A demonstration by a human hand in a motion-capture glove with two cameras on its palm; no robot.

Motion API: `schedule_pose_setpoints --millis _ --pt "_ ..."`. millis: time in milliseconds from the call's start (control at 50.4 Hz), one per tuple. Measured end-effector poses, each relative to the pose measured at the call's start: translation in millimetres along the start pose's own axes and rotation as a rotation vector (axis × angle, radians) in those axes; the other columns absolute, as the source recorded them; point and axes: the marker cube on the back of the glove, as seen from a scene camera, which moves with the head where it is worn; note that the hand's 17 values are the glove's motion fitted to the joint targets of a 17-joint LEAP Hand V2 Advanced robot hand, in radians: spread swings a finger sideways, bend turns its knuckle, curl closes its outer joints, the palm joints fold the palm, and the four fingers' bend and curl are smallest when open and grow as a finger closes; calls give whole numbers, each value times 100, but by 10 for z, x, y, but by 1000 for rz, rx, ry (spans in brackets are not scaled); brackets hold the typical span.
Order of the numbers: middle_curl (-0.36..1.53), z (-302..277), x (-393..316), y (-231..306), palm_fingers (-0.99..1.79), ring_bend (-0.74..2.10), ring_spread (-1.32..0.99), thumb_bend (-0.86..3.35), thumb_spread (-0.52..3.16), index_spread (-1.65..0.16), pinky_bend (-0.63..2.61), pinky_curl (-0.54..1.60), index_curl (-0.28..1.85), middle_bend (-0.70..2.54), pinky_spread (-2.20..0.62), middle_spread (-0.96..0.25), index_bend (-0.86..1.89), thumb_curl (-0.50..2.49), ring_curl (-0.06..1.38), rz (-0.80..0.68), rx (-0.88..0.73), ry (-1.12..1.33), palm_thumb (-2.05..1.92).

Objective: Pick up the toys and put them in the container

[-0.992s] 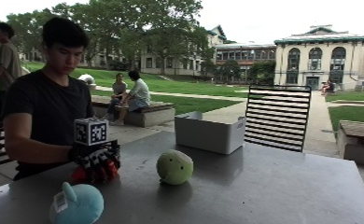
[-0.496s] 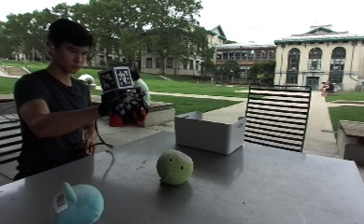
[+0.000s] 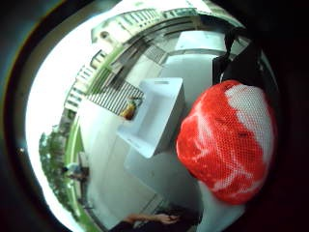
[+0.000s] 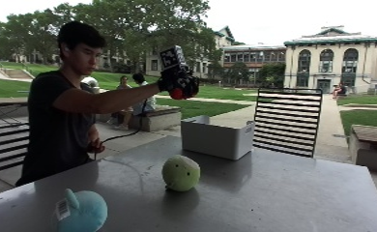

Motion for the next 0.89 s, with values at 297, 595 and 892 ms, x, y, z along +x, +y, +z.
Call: schedule_pose_setpoints --millis 297,595,892 --pt "67 60 -794 -705 107 99 -45 9 81 -37 94 40 49 27 -47 -50 15 81 47 -161 2 -89 71" --pt "72 336 -1225 -1023 108 99 -45 5 81 -37 92 41 51 25 -47 -52 15 86 47 -298 -20 -170 72" --pt "76 889 -1391 -1148 104 98 -45 2 81 -37 94 41 52 22 -47 -53 12 90 47 -210 -76 -37 71"
